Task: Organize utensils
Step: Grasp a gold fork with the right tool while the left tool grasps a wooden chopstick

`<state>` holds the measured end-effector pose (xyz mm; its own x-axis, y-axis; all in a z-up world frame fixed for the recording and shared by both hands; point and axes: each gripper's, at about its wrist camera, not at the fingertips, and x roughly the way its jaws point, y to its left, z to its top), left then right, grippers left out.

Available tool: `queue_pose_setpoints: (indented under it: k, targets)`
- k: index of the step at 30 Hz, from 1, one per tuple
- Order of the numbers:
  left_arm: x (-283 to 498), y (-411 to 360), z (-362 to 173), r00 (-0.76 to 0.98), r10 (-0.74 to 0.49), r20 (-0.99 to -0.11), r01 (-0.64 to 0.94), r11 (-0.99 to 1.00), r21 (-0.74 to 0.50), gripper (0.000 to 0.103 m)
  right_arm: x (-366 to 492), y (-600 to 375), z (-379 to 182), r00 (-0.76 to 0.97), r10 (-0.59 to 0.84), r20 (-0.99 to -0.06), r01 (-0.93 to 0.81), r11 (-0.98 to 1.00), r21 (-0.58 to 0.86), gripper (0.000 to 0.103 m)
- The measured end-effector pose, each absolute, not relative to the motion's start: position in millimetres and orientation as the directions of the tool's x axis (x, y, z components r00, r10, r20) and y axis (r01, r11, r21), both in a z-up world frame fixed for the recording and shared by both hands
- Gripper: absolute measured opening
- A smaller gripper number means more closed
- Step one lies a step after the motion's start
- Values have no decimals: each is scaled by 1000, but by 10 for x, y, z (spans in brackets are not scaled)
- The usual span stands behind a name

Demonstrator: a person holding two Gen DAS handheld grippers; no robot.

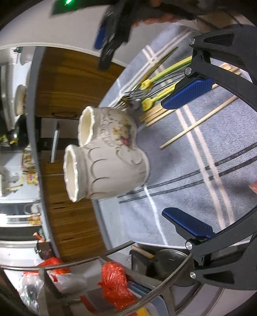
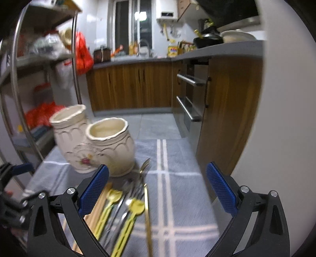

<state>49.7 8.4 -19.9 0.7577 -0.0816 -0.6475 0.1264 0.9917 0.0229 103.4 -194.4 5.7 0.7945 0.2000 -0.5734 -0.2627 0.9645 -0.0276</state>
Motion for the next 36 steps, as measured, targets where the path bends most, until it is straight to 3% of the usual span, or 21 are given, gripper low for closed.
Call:
queue_pose_setpoints:
  k: [4, 6, 8, 10, 13, 18, 20, 22, 28, 33, 36]
  targets:
    - [496, 130, -229, 721, -129, -681, 145, 989, -33, 98, 1389, -1840, -118, 694, 245, -677, -335, 942, -3, 95]
    - [505, 143, -256, 708, -131, -694, 144, 989, -40, 98, 1480, -1767, -222, 651, 261, -713, -375, 927, -3, 84]
    - [513, 159, -276, 699, -117, -705, 134, 991, -32, 97, 1565, -1750, -326, 617, 253, -745, -375, 927, 5, 59]
    - [511, 163, -297, 689, -132, -713, 150, 988, -38, 97, 1613, -1745, -396, 591, 280, -757, -389, 920, 36, 57]
    - [520, 134, -328, 684, -121, -720, 154, 988, -20, 97, 1689, -1729, -446, 548, 319, -773, -406, 910, 87, 39]
    - [546, 49, -370, 666, -126, -735, 176, 984, -9, 97, 1818, -1688, -508, 512, 329, -793, -406, 907, 114, 28]
    - [553, 1, -391, 656, -126, -744, 184, 983, -3, 95, 1847, -1685, -526, 497, 349, -795, -413, 900, 137, 18]
    - [564, -50, -416, 637, -136, -759, 195, 981, -12, 84, 1836, -1693, -532, 491, 376, -786, -416, 894, 167, 10]
    - [539, -215, -497, 585, -146, -798, 227, 974, -12, 50, 1791, -1834, -438, 529, 410, -743, -396, 894, 212, 8]
    - [522, -266, -563, 567, -127, -814, 222, 975, 3, 38, 1727, -1995, -292, 573, 442, -690, -394, 887, 242, 7]
    - [525, -280, -553, 574, -108, -812, 213, 977, 20, 21, 1608, -2070, -160, 607, 459, -649, -408, 881, 241, 6]
